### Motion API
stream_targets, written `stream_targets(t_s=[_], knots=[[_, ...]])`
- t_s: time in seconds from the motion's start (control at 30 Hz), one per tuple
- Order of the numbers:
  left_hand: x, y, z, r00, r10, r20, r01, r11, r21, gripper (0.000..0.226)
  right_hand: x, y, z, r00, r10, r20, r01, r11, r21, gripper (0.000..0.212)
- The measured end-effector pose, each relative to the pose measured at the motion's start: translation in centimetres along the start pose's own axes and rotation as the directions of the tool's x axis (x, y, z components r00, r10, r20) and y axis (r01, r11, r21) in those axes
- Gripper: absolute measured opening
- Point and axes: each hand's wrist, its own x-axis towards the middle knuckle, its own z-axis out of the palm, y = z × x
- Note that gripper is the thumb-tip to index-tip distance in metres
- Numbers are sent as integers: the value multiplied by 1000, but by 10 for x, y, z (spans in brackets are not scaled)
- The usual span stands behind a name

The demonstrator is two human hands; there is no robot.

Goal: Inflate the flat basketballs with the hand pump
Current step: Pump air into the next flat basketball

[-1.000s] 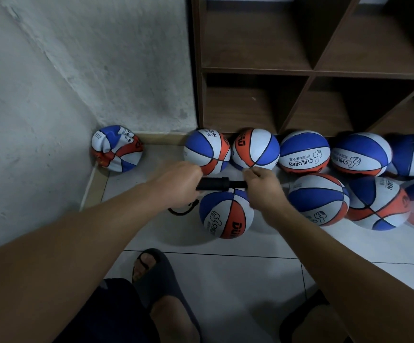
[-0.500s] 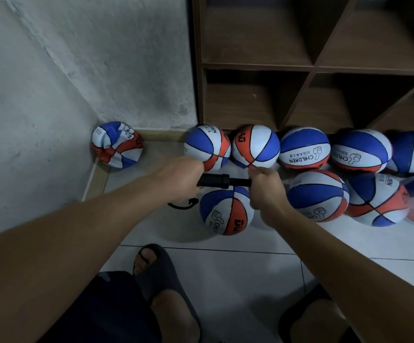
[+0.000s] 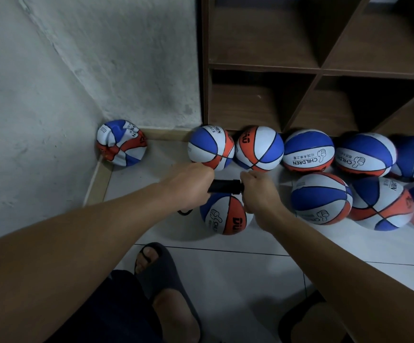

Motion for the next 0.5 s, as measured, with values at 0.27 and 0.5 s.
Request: stream_targets(t_s=[0.27,0.5], knots=[[-2,-38,-16,991,-55,118,77,978,-192,29,25,-6,-63,993,20,-119,-23,1000,-20,22],[4,-25,-8,995,-34,94,54,975,-216,30,21,-5,-50,991,-13,-133,17,999,30,18]])
